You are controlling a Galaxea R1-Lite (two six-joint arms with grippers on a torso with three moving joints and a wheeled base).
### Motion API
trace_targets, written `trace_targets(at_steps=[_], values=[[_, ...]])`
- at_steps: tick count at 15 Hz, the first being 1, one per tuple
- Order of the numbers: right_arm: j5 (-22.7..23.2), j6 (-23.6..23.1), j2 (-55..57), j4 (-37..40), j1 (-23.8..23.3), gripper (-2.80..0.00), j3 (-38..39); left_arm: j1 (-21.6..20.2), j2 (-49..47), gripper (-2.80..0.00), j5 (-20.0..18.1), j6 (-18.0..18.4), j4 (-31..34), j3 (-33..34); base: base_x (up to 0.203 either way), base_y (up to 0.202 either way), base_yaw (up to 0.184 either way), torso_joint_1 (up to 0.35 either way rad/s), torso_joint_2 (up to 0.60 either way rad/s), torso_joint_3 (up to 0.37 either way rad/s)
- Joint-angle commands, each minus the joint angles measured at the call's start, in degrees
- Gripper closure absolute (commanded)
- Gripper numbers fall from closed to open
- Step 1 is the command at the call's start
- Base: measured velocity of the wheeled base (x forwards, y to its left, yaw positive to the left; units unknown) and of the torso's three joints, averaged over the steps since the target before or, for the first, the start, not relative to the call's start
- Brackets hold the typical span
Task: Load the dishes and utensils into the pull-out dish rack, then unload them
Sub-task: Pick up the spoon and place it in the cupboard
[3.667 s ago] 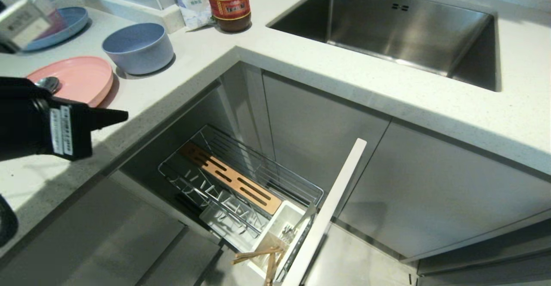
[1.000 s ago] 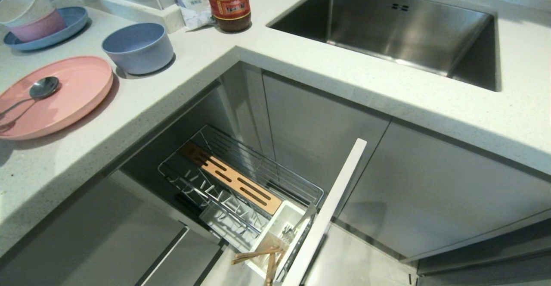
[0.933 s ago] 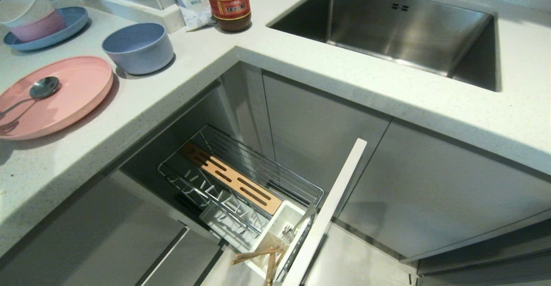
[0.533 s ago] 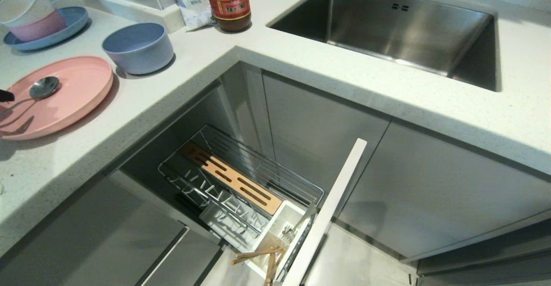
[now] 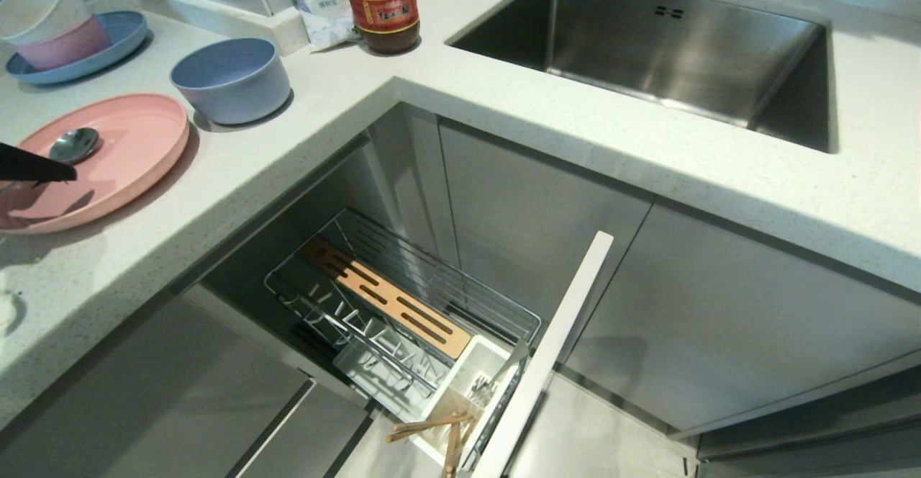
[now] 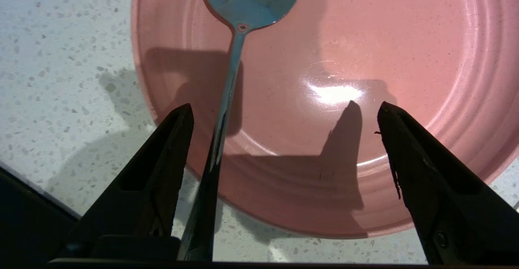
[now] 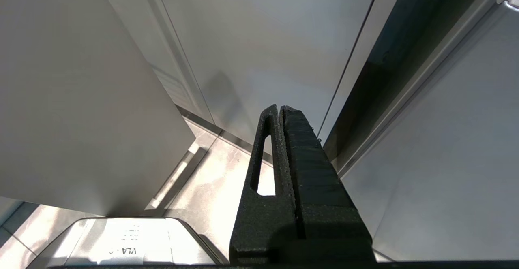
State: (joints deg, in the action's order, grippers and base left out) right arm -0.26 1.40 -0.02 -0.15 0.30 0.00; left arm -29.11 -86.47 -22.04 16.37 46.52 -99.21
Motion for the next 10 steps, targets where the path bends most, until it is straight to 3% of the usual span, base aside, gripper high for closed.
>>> trace_targets(at_steps=[1,10], values=[[0.0,0.0,-0.2,0.0,0.0,0.00,0.1,0.5,0.0,-2.80,-0.1,0.1,0.2,0.4,0.000,0.000,0.000,0.000,0.00,0.000],[0.0,0.0,-0.2,0.0,0.0,0.00,0.1,2.7,-0.6,-2.80,0.1,-0.2,0.2,1.3,0.000,0.000,0.000,0.000,0.00,0.000]])
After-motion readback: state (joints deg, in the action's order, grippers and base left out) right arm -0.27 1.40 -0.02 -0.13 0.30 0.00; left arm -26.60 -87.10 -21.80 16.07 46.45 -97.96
